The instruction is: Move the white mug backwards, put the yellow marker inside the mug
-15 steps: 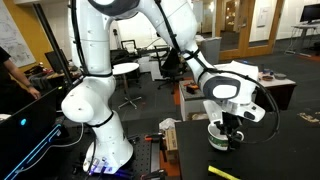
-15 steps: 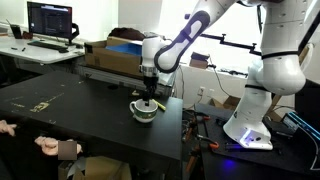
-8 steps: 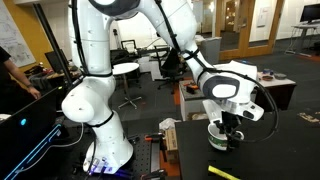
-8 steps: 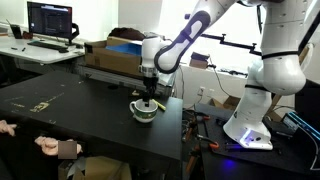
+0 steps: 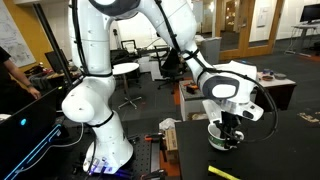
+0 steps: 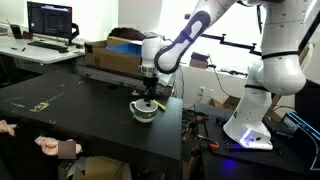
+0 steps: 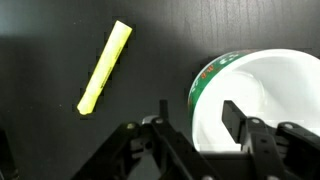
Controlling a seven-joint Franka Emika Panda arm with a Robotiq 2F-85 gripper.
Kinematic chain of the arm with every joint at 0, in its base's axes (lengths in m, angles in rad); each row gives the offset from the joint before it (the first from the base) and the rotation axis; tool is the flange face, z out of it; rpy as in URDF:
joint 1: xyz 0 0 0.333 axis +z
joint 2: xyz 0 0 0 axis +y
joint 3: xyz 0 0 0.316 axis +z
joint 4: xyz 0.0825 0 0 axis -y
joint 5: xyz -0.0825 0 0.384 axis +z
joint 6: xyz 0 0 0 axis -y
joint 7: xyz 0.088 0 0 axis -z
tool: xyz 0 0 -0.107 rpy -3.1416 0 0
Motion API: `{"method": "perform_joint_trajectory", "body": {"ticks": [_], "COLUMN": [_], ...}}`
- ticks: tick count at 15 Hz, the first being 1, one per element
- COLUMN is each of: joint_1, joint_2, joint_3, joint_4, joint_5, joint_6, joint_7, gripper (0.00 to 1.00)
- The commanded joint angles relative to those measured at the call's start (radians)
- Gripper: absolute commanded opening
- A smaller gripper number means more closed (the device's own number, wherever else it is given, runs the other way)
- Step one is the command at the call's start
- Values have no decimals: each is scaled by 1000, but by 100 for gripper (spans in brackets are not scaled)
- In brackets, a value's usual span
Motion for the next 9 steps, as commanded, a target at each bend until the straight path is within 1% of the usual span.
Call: {"method": "perform_joint_trajectory", "body": {"ticks": [1, 2, 3, 4, 5, 9], "joint_1": [6, 8, 8, 9, 10, 13], "joint_2": [-11, -11, -11, -11, -10, -10], "joint_3": [-13, -13, -13, -13, -13, -12], "joint_4": [5, 5, 5, 4, 3, 4], "joint_5": [-5, -7, -8, -7, -9, -11], "joint_6": [-13, -13, -12, -10, -9, -6], "joint_7": [0, 3, 3, 3, 5, 7], "gripper": [32, 20, 12, 5, 0, 3]}}
